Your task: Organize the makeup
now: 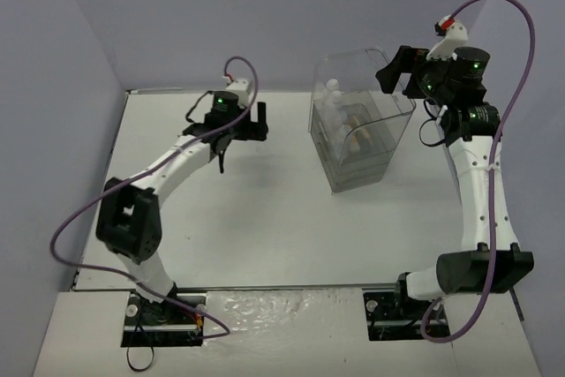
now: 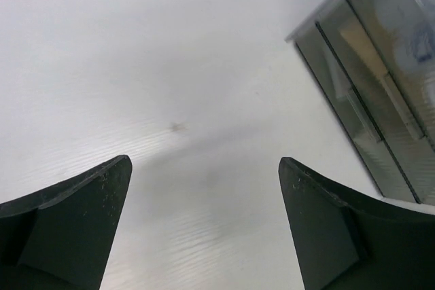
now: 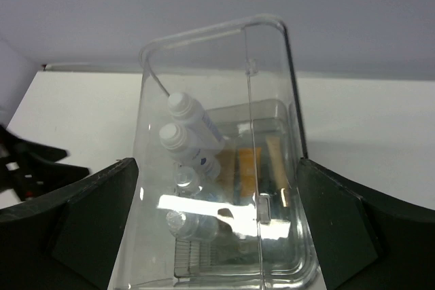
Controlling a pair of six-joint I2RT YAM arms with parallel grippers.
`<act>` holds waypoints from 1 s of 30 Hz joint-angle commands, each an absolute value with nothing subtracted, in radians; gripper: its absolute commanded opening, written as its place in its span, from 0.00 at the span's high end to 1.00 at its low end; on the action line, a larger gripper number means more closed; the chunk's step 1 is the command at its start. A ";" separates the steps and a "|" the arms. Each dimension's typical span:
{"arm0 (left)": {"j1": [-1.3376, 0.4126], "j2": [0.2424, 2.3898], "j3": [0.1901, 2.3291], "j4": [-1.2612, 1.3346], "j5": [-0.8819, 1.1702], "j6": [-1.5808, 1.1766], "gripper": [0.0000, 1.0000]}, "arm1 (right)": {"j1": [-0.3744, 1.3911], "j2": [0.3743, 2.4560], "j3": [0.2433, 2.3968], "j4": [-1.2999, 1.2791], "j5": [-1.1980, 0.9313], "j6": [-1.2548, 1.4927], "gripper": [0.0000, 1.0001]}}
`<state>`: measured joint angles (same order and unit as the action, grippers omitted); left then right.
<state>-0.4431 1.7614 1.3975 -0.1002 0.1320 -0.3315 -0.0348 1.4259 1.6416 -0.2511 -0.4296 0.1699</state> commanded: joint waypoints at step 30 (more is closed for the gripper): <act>-0.298 0.683 1.193 -0.769 -0.422 -0.235 0.03 | 0.111 0.407 1.081 -0.292 0.164 0.074 0.00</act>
